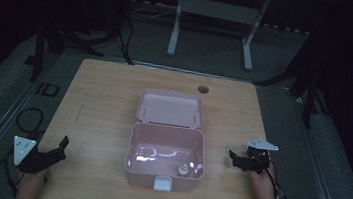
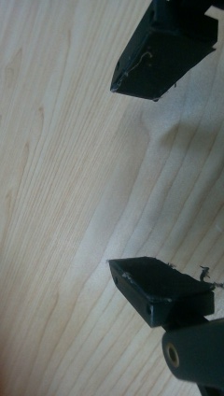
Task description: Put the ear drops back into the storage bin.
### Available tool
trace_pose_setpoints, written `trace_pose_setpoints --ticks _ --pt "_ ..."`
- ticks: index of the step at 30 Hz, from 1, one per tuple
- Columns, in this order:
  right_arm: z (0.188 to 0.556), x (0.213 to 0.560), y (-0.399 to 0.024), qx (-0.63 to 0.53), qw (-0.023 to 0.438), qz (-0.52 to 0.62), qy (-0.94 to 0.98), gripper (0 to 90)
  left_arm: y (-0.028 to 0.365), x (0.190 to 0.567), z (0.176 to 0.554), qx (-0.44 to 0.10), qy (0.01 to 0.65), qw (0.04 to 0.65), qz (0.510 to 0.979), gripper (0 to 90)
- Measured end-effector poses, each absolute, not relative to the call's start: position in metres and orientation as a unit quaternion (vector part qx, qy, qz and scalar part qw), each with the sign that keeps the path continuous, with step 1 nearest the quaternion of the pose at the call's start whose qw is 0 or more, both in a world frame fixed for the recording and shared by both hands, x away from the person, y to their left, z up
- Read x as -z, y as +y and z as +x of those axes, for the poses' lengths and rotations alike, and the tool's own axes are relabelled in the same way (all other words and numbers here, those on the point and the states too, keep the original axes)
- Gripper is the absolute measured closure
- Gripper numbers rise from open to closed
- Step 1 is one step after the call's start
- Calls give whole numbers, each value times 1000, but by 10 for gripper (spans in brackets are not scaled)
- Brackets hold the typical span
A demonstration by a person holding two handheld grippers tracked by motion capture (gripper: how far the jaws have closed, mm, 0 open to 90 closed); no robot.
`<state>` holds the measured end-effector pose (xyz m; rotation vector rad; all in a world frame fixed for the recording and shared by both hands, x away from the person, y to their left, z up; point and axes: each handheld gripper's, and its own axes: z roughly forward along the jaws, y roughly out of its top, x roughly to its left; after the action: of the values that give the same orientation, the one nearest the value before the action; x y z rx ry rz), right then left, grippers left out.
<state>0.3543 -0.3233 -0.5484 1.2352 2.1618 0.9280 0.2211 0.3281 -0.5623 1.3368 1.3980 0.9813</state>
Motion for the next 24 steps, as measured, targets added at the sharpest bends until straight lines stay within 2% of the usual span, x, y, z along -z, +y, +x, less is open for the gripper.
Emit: trace_pose_setpoints --ticks 4,14,24 --pt "355 550 -327 -346 235 459 784 136 328 562 221 -402 568 468 545 5" --pt "358 546 -344 -406 184 488 750 142 328 562 221 -400 569 468 545 5" --pt "359 549 -347 -408 172 497 747 149 328 562 221 -402 568 468 545 5"
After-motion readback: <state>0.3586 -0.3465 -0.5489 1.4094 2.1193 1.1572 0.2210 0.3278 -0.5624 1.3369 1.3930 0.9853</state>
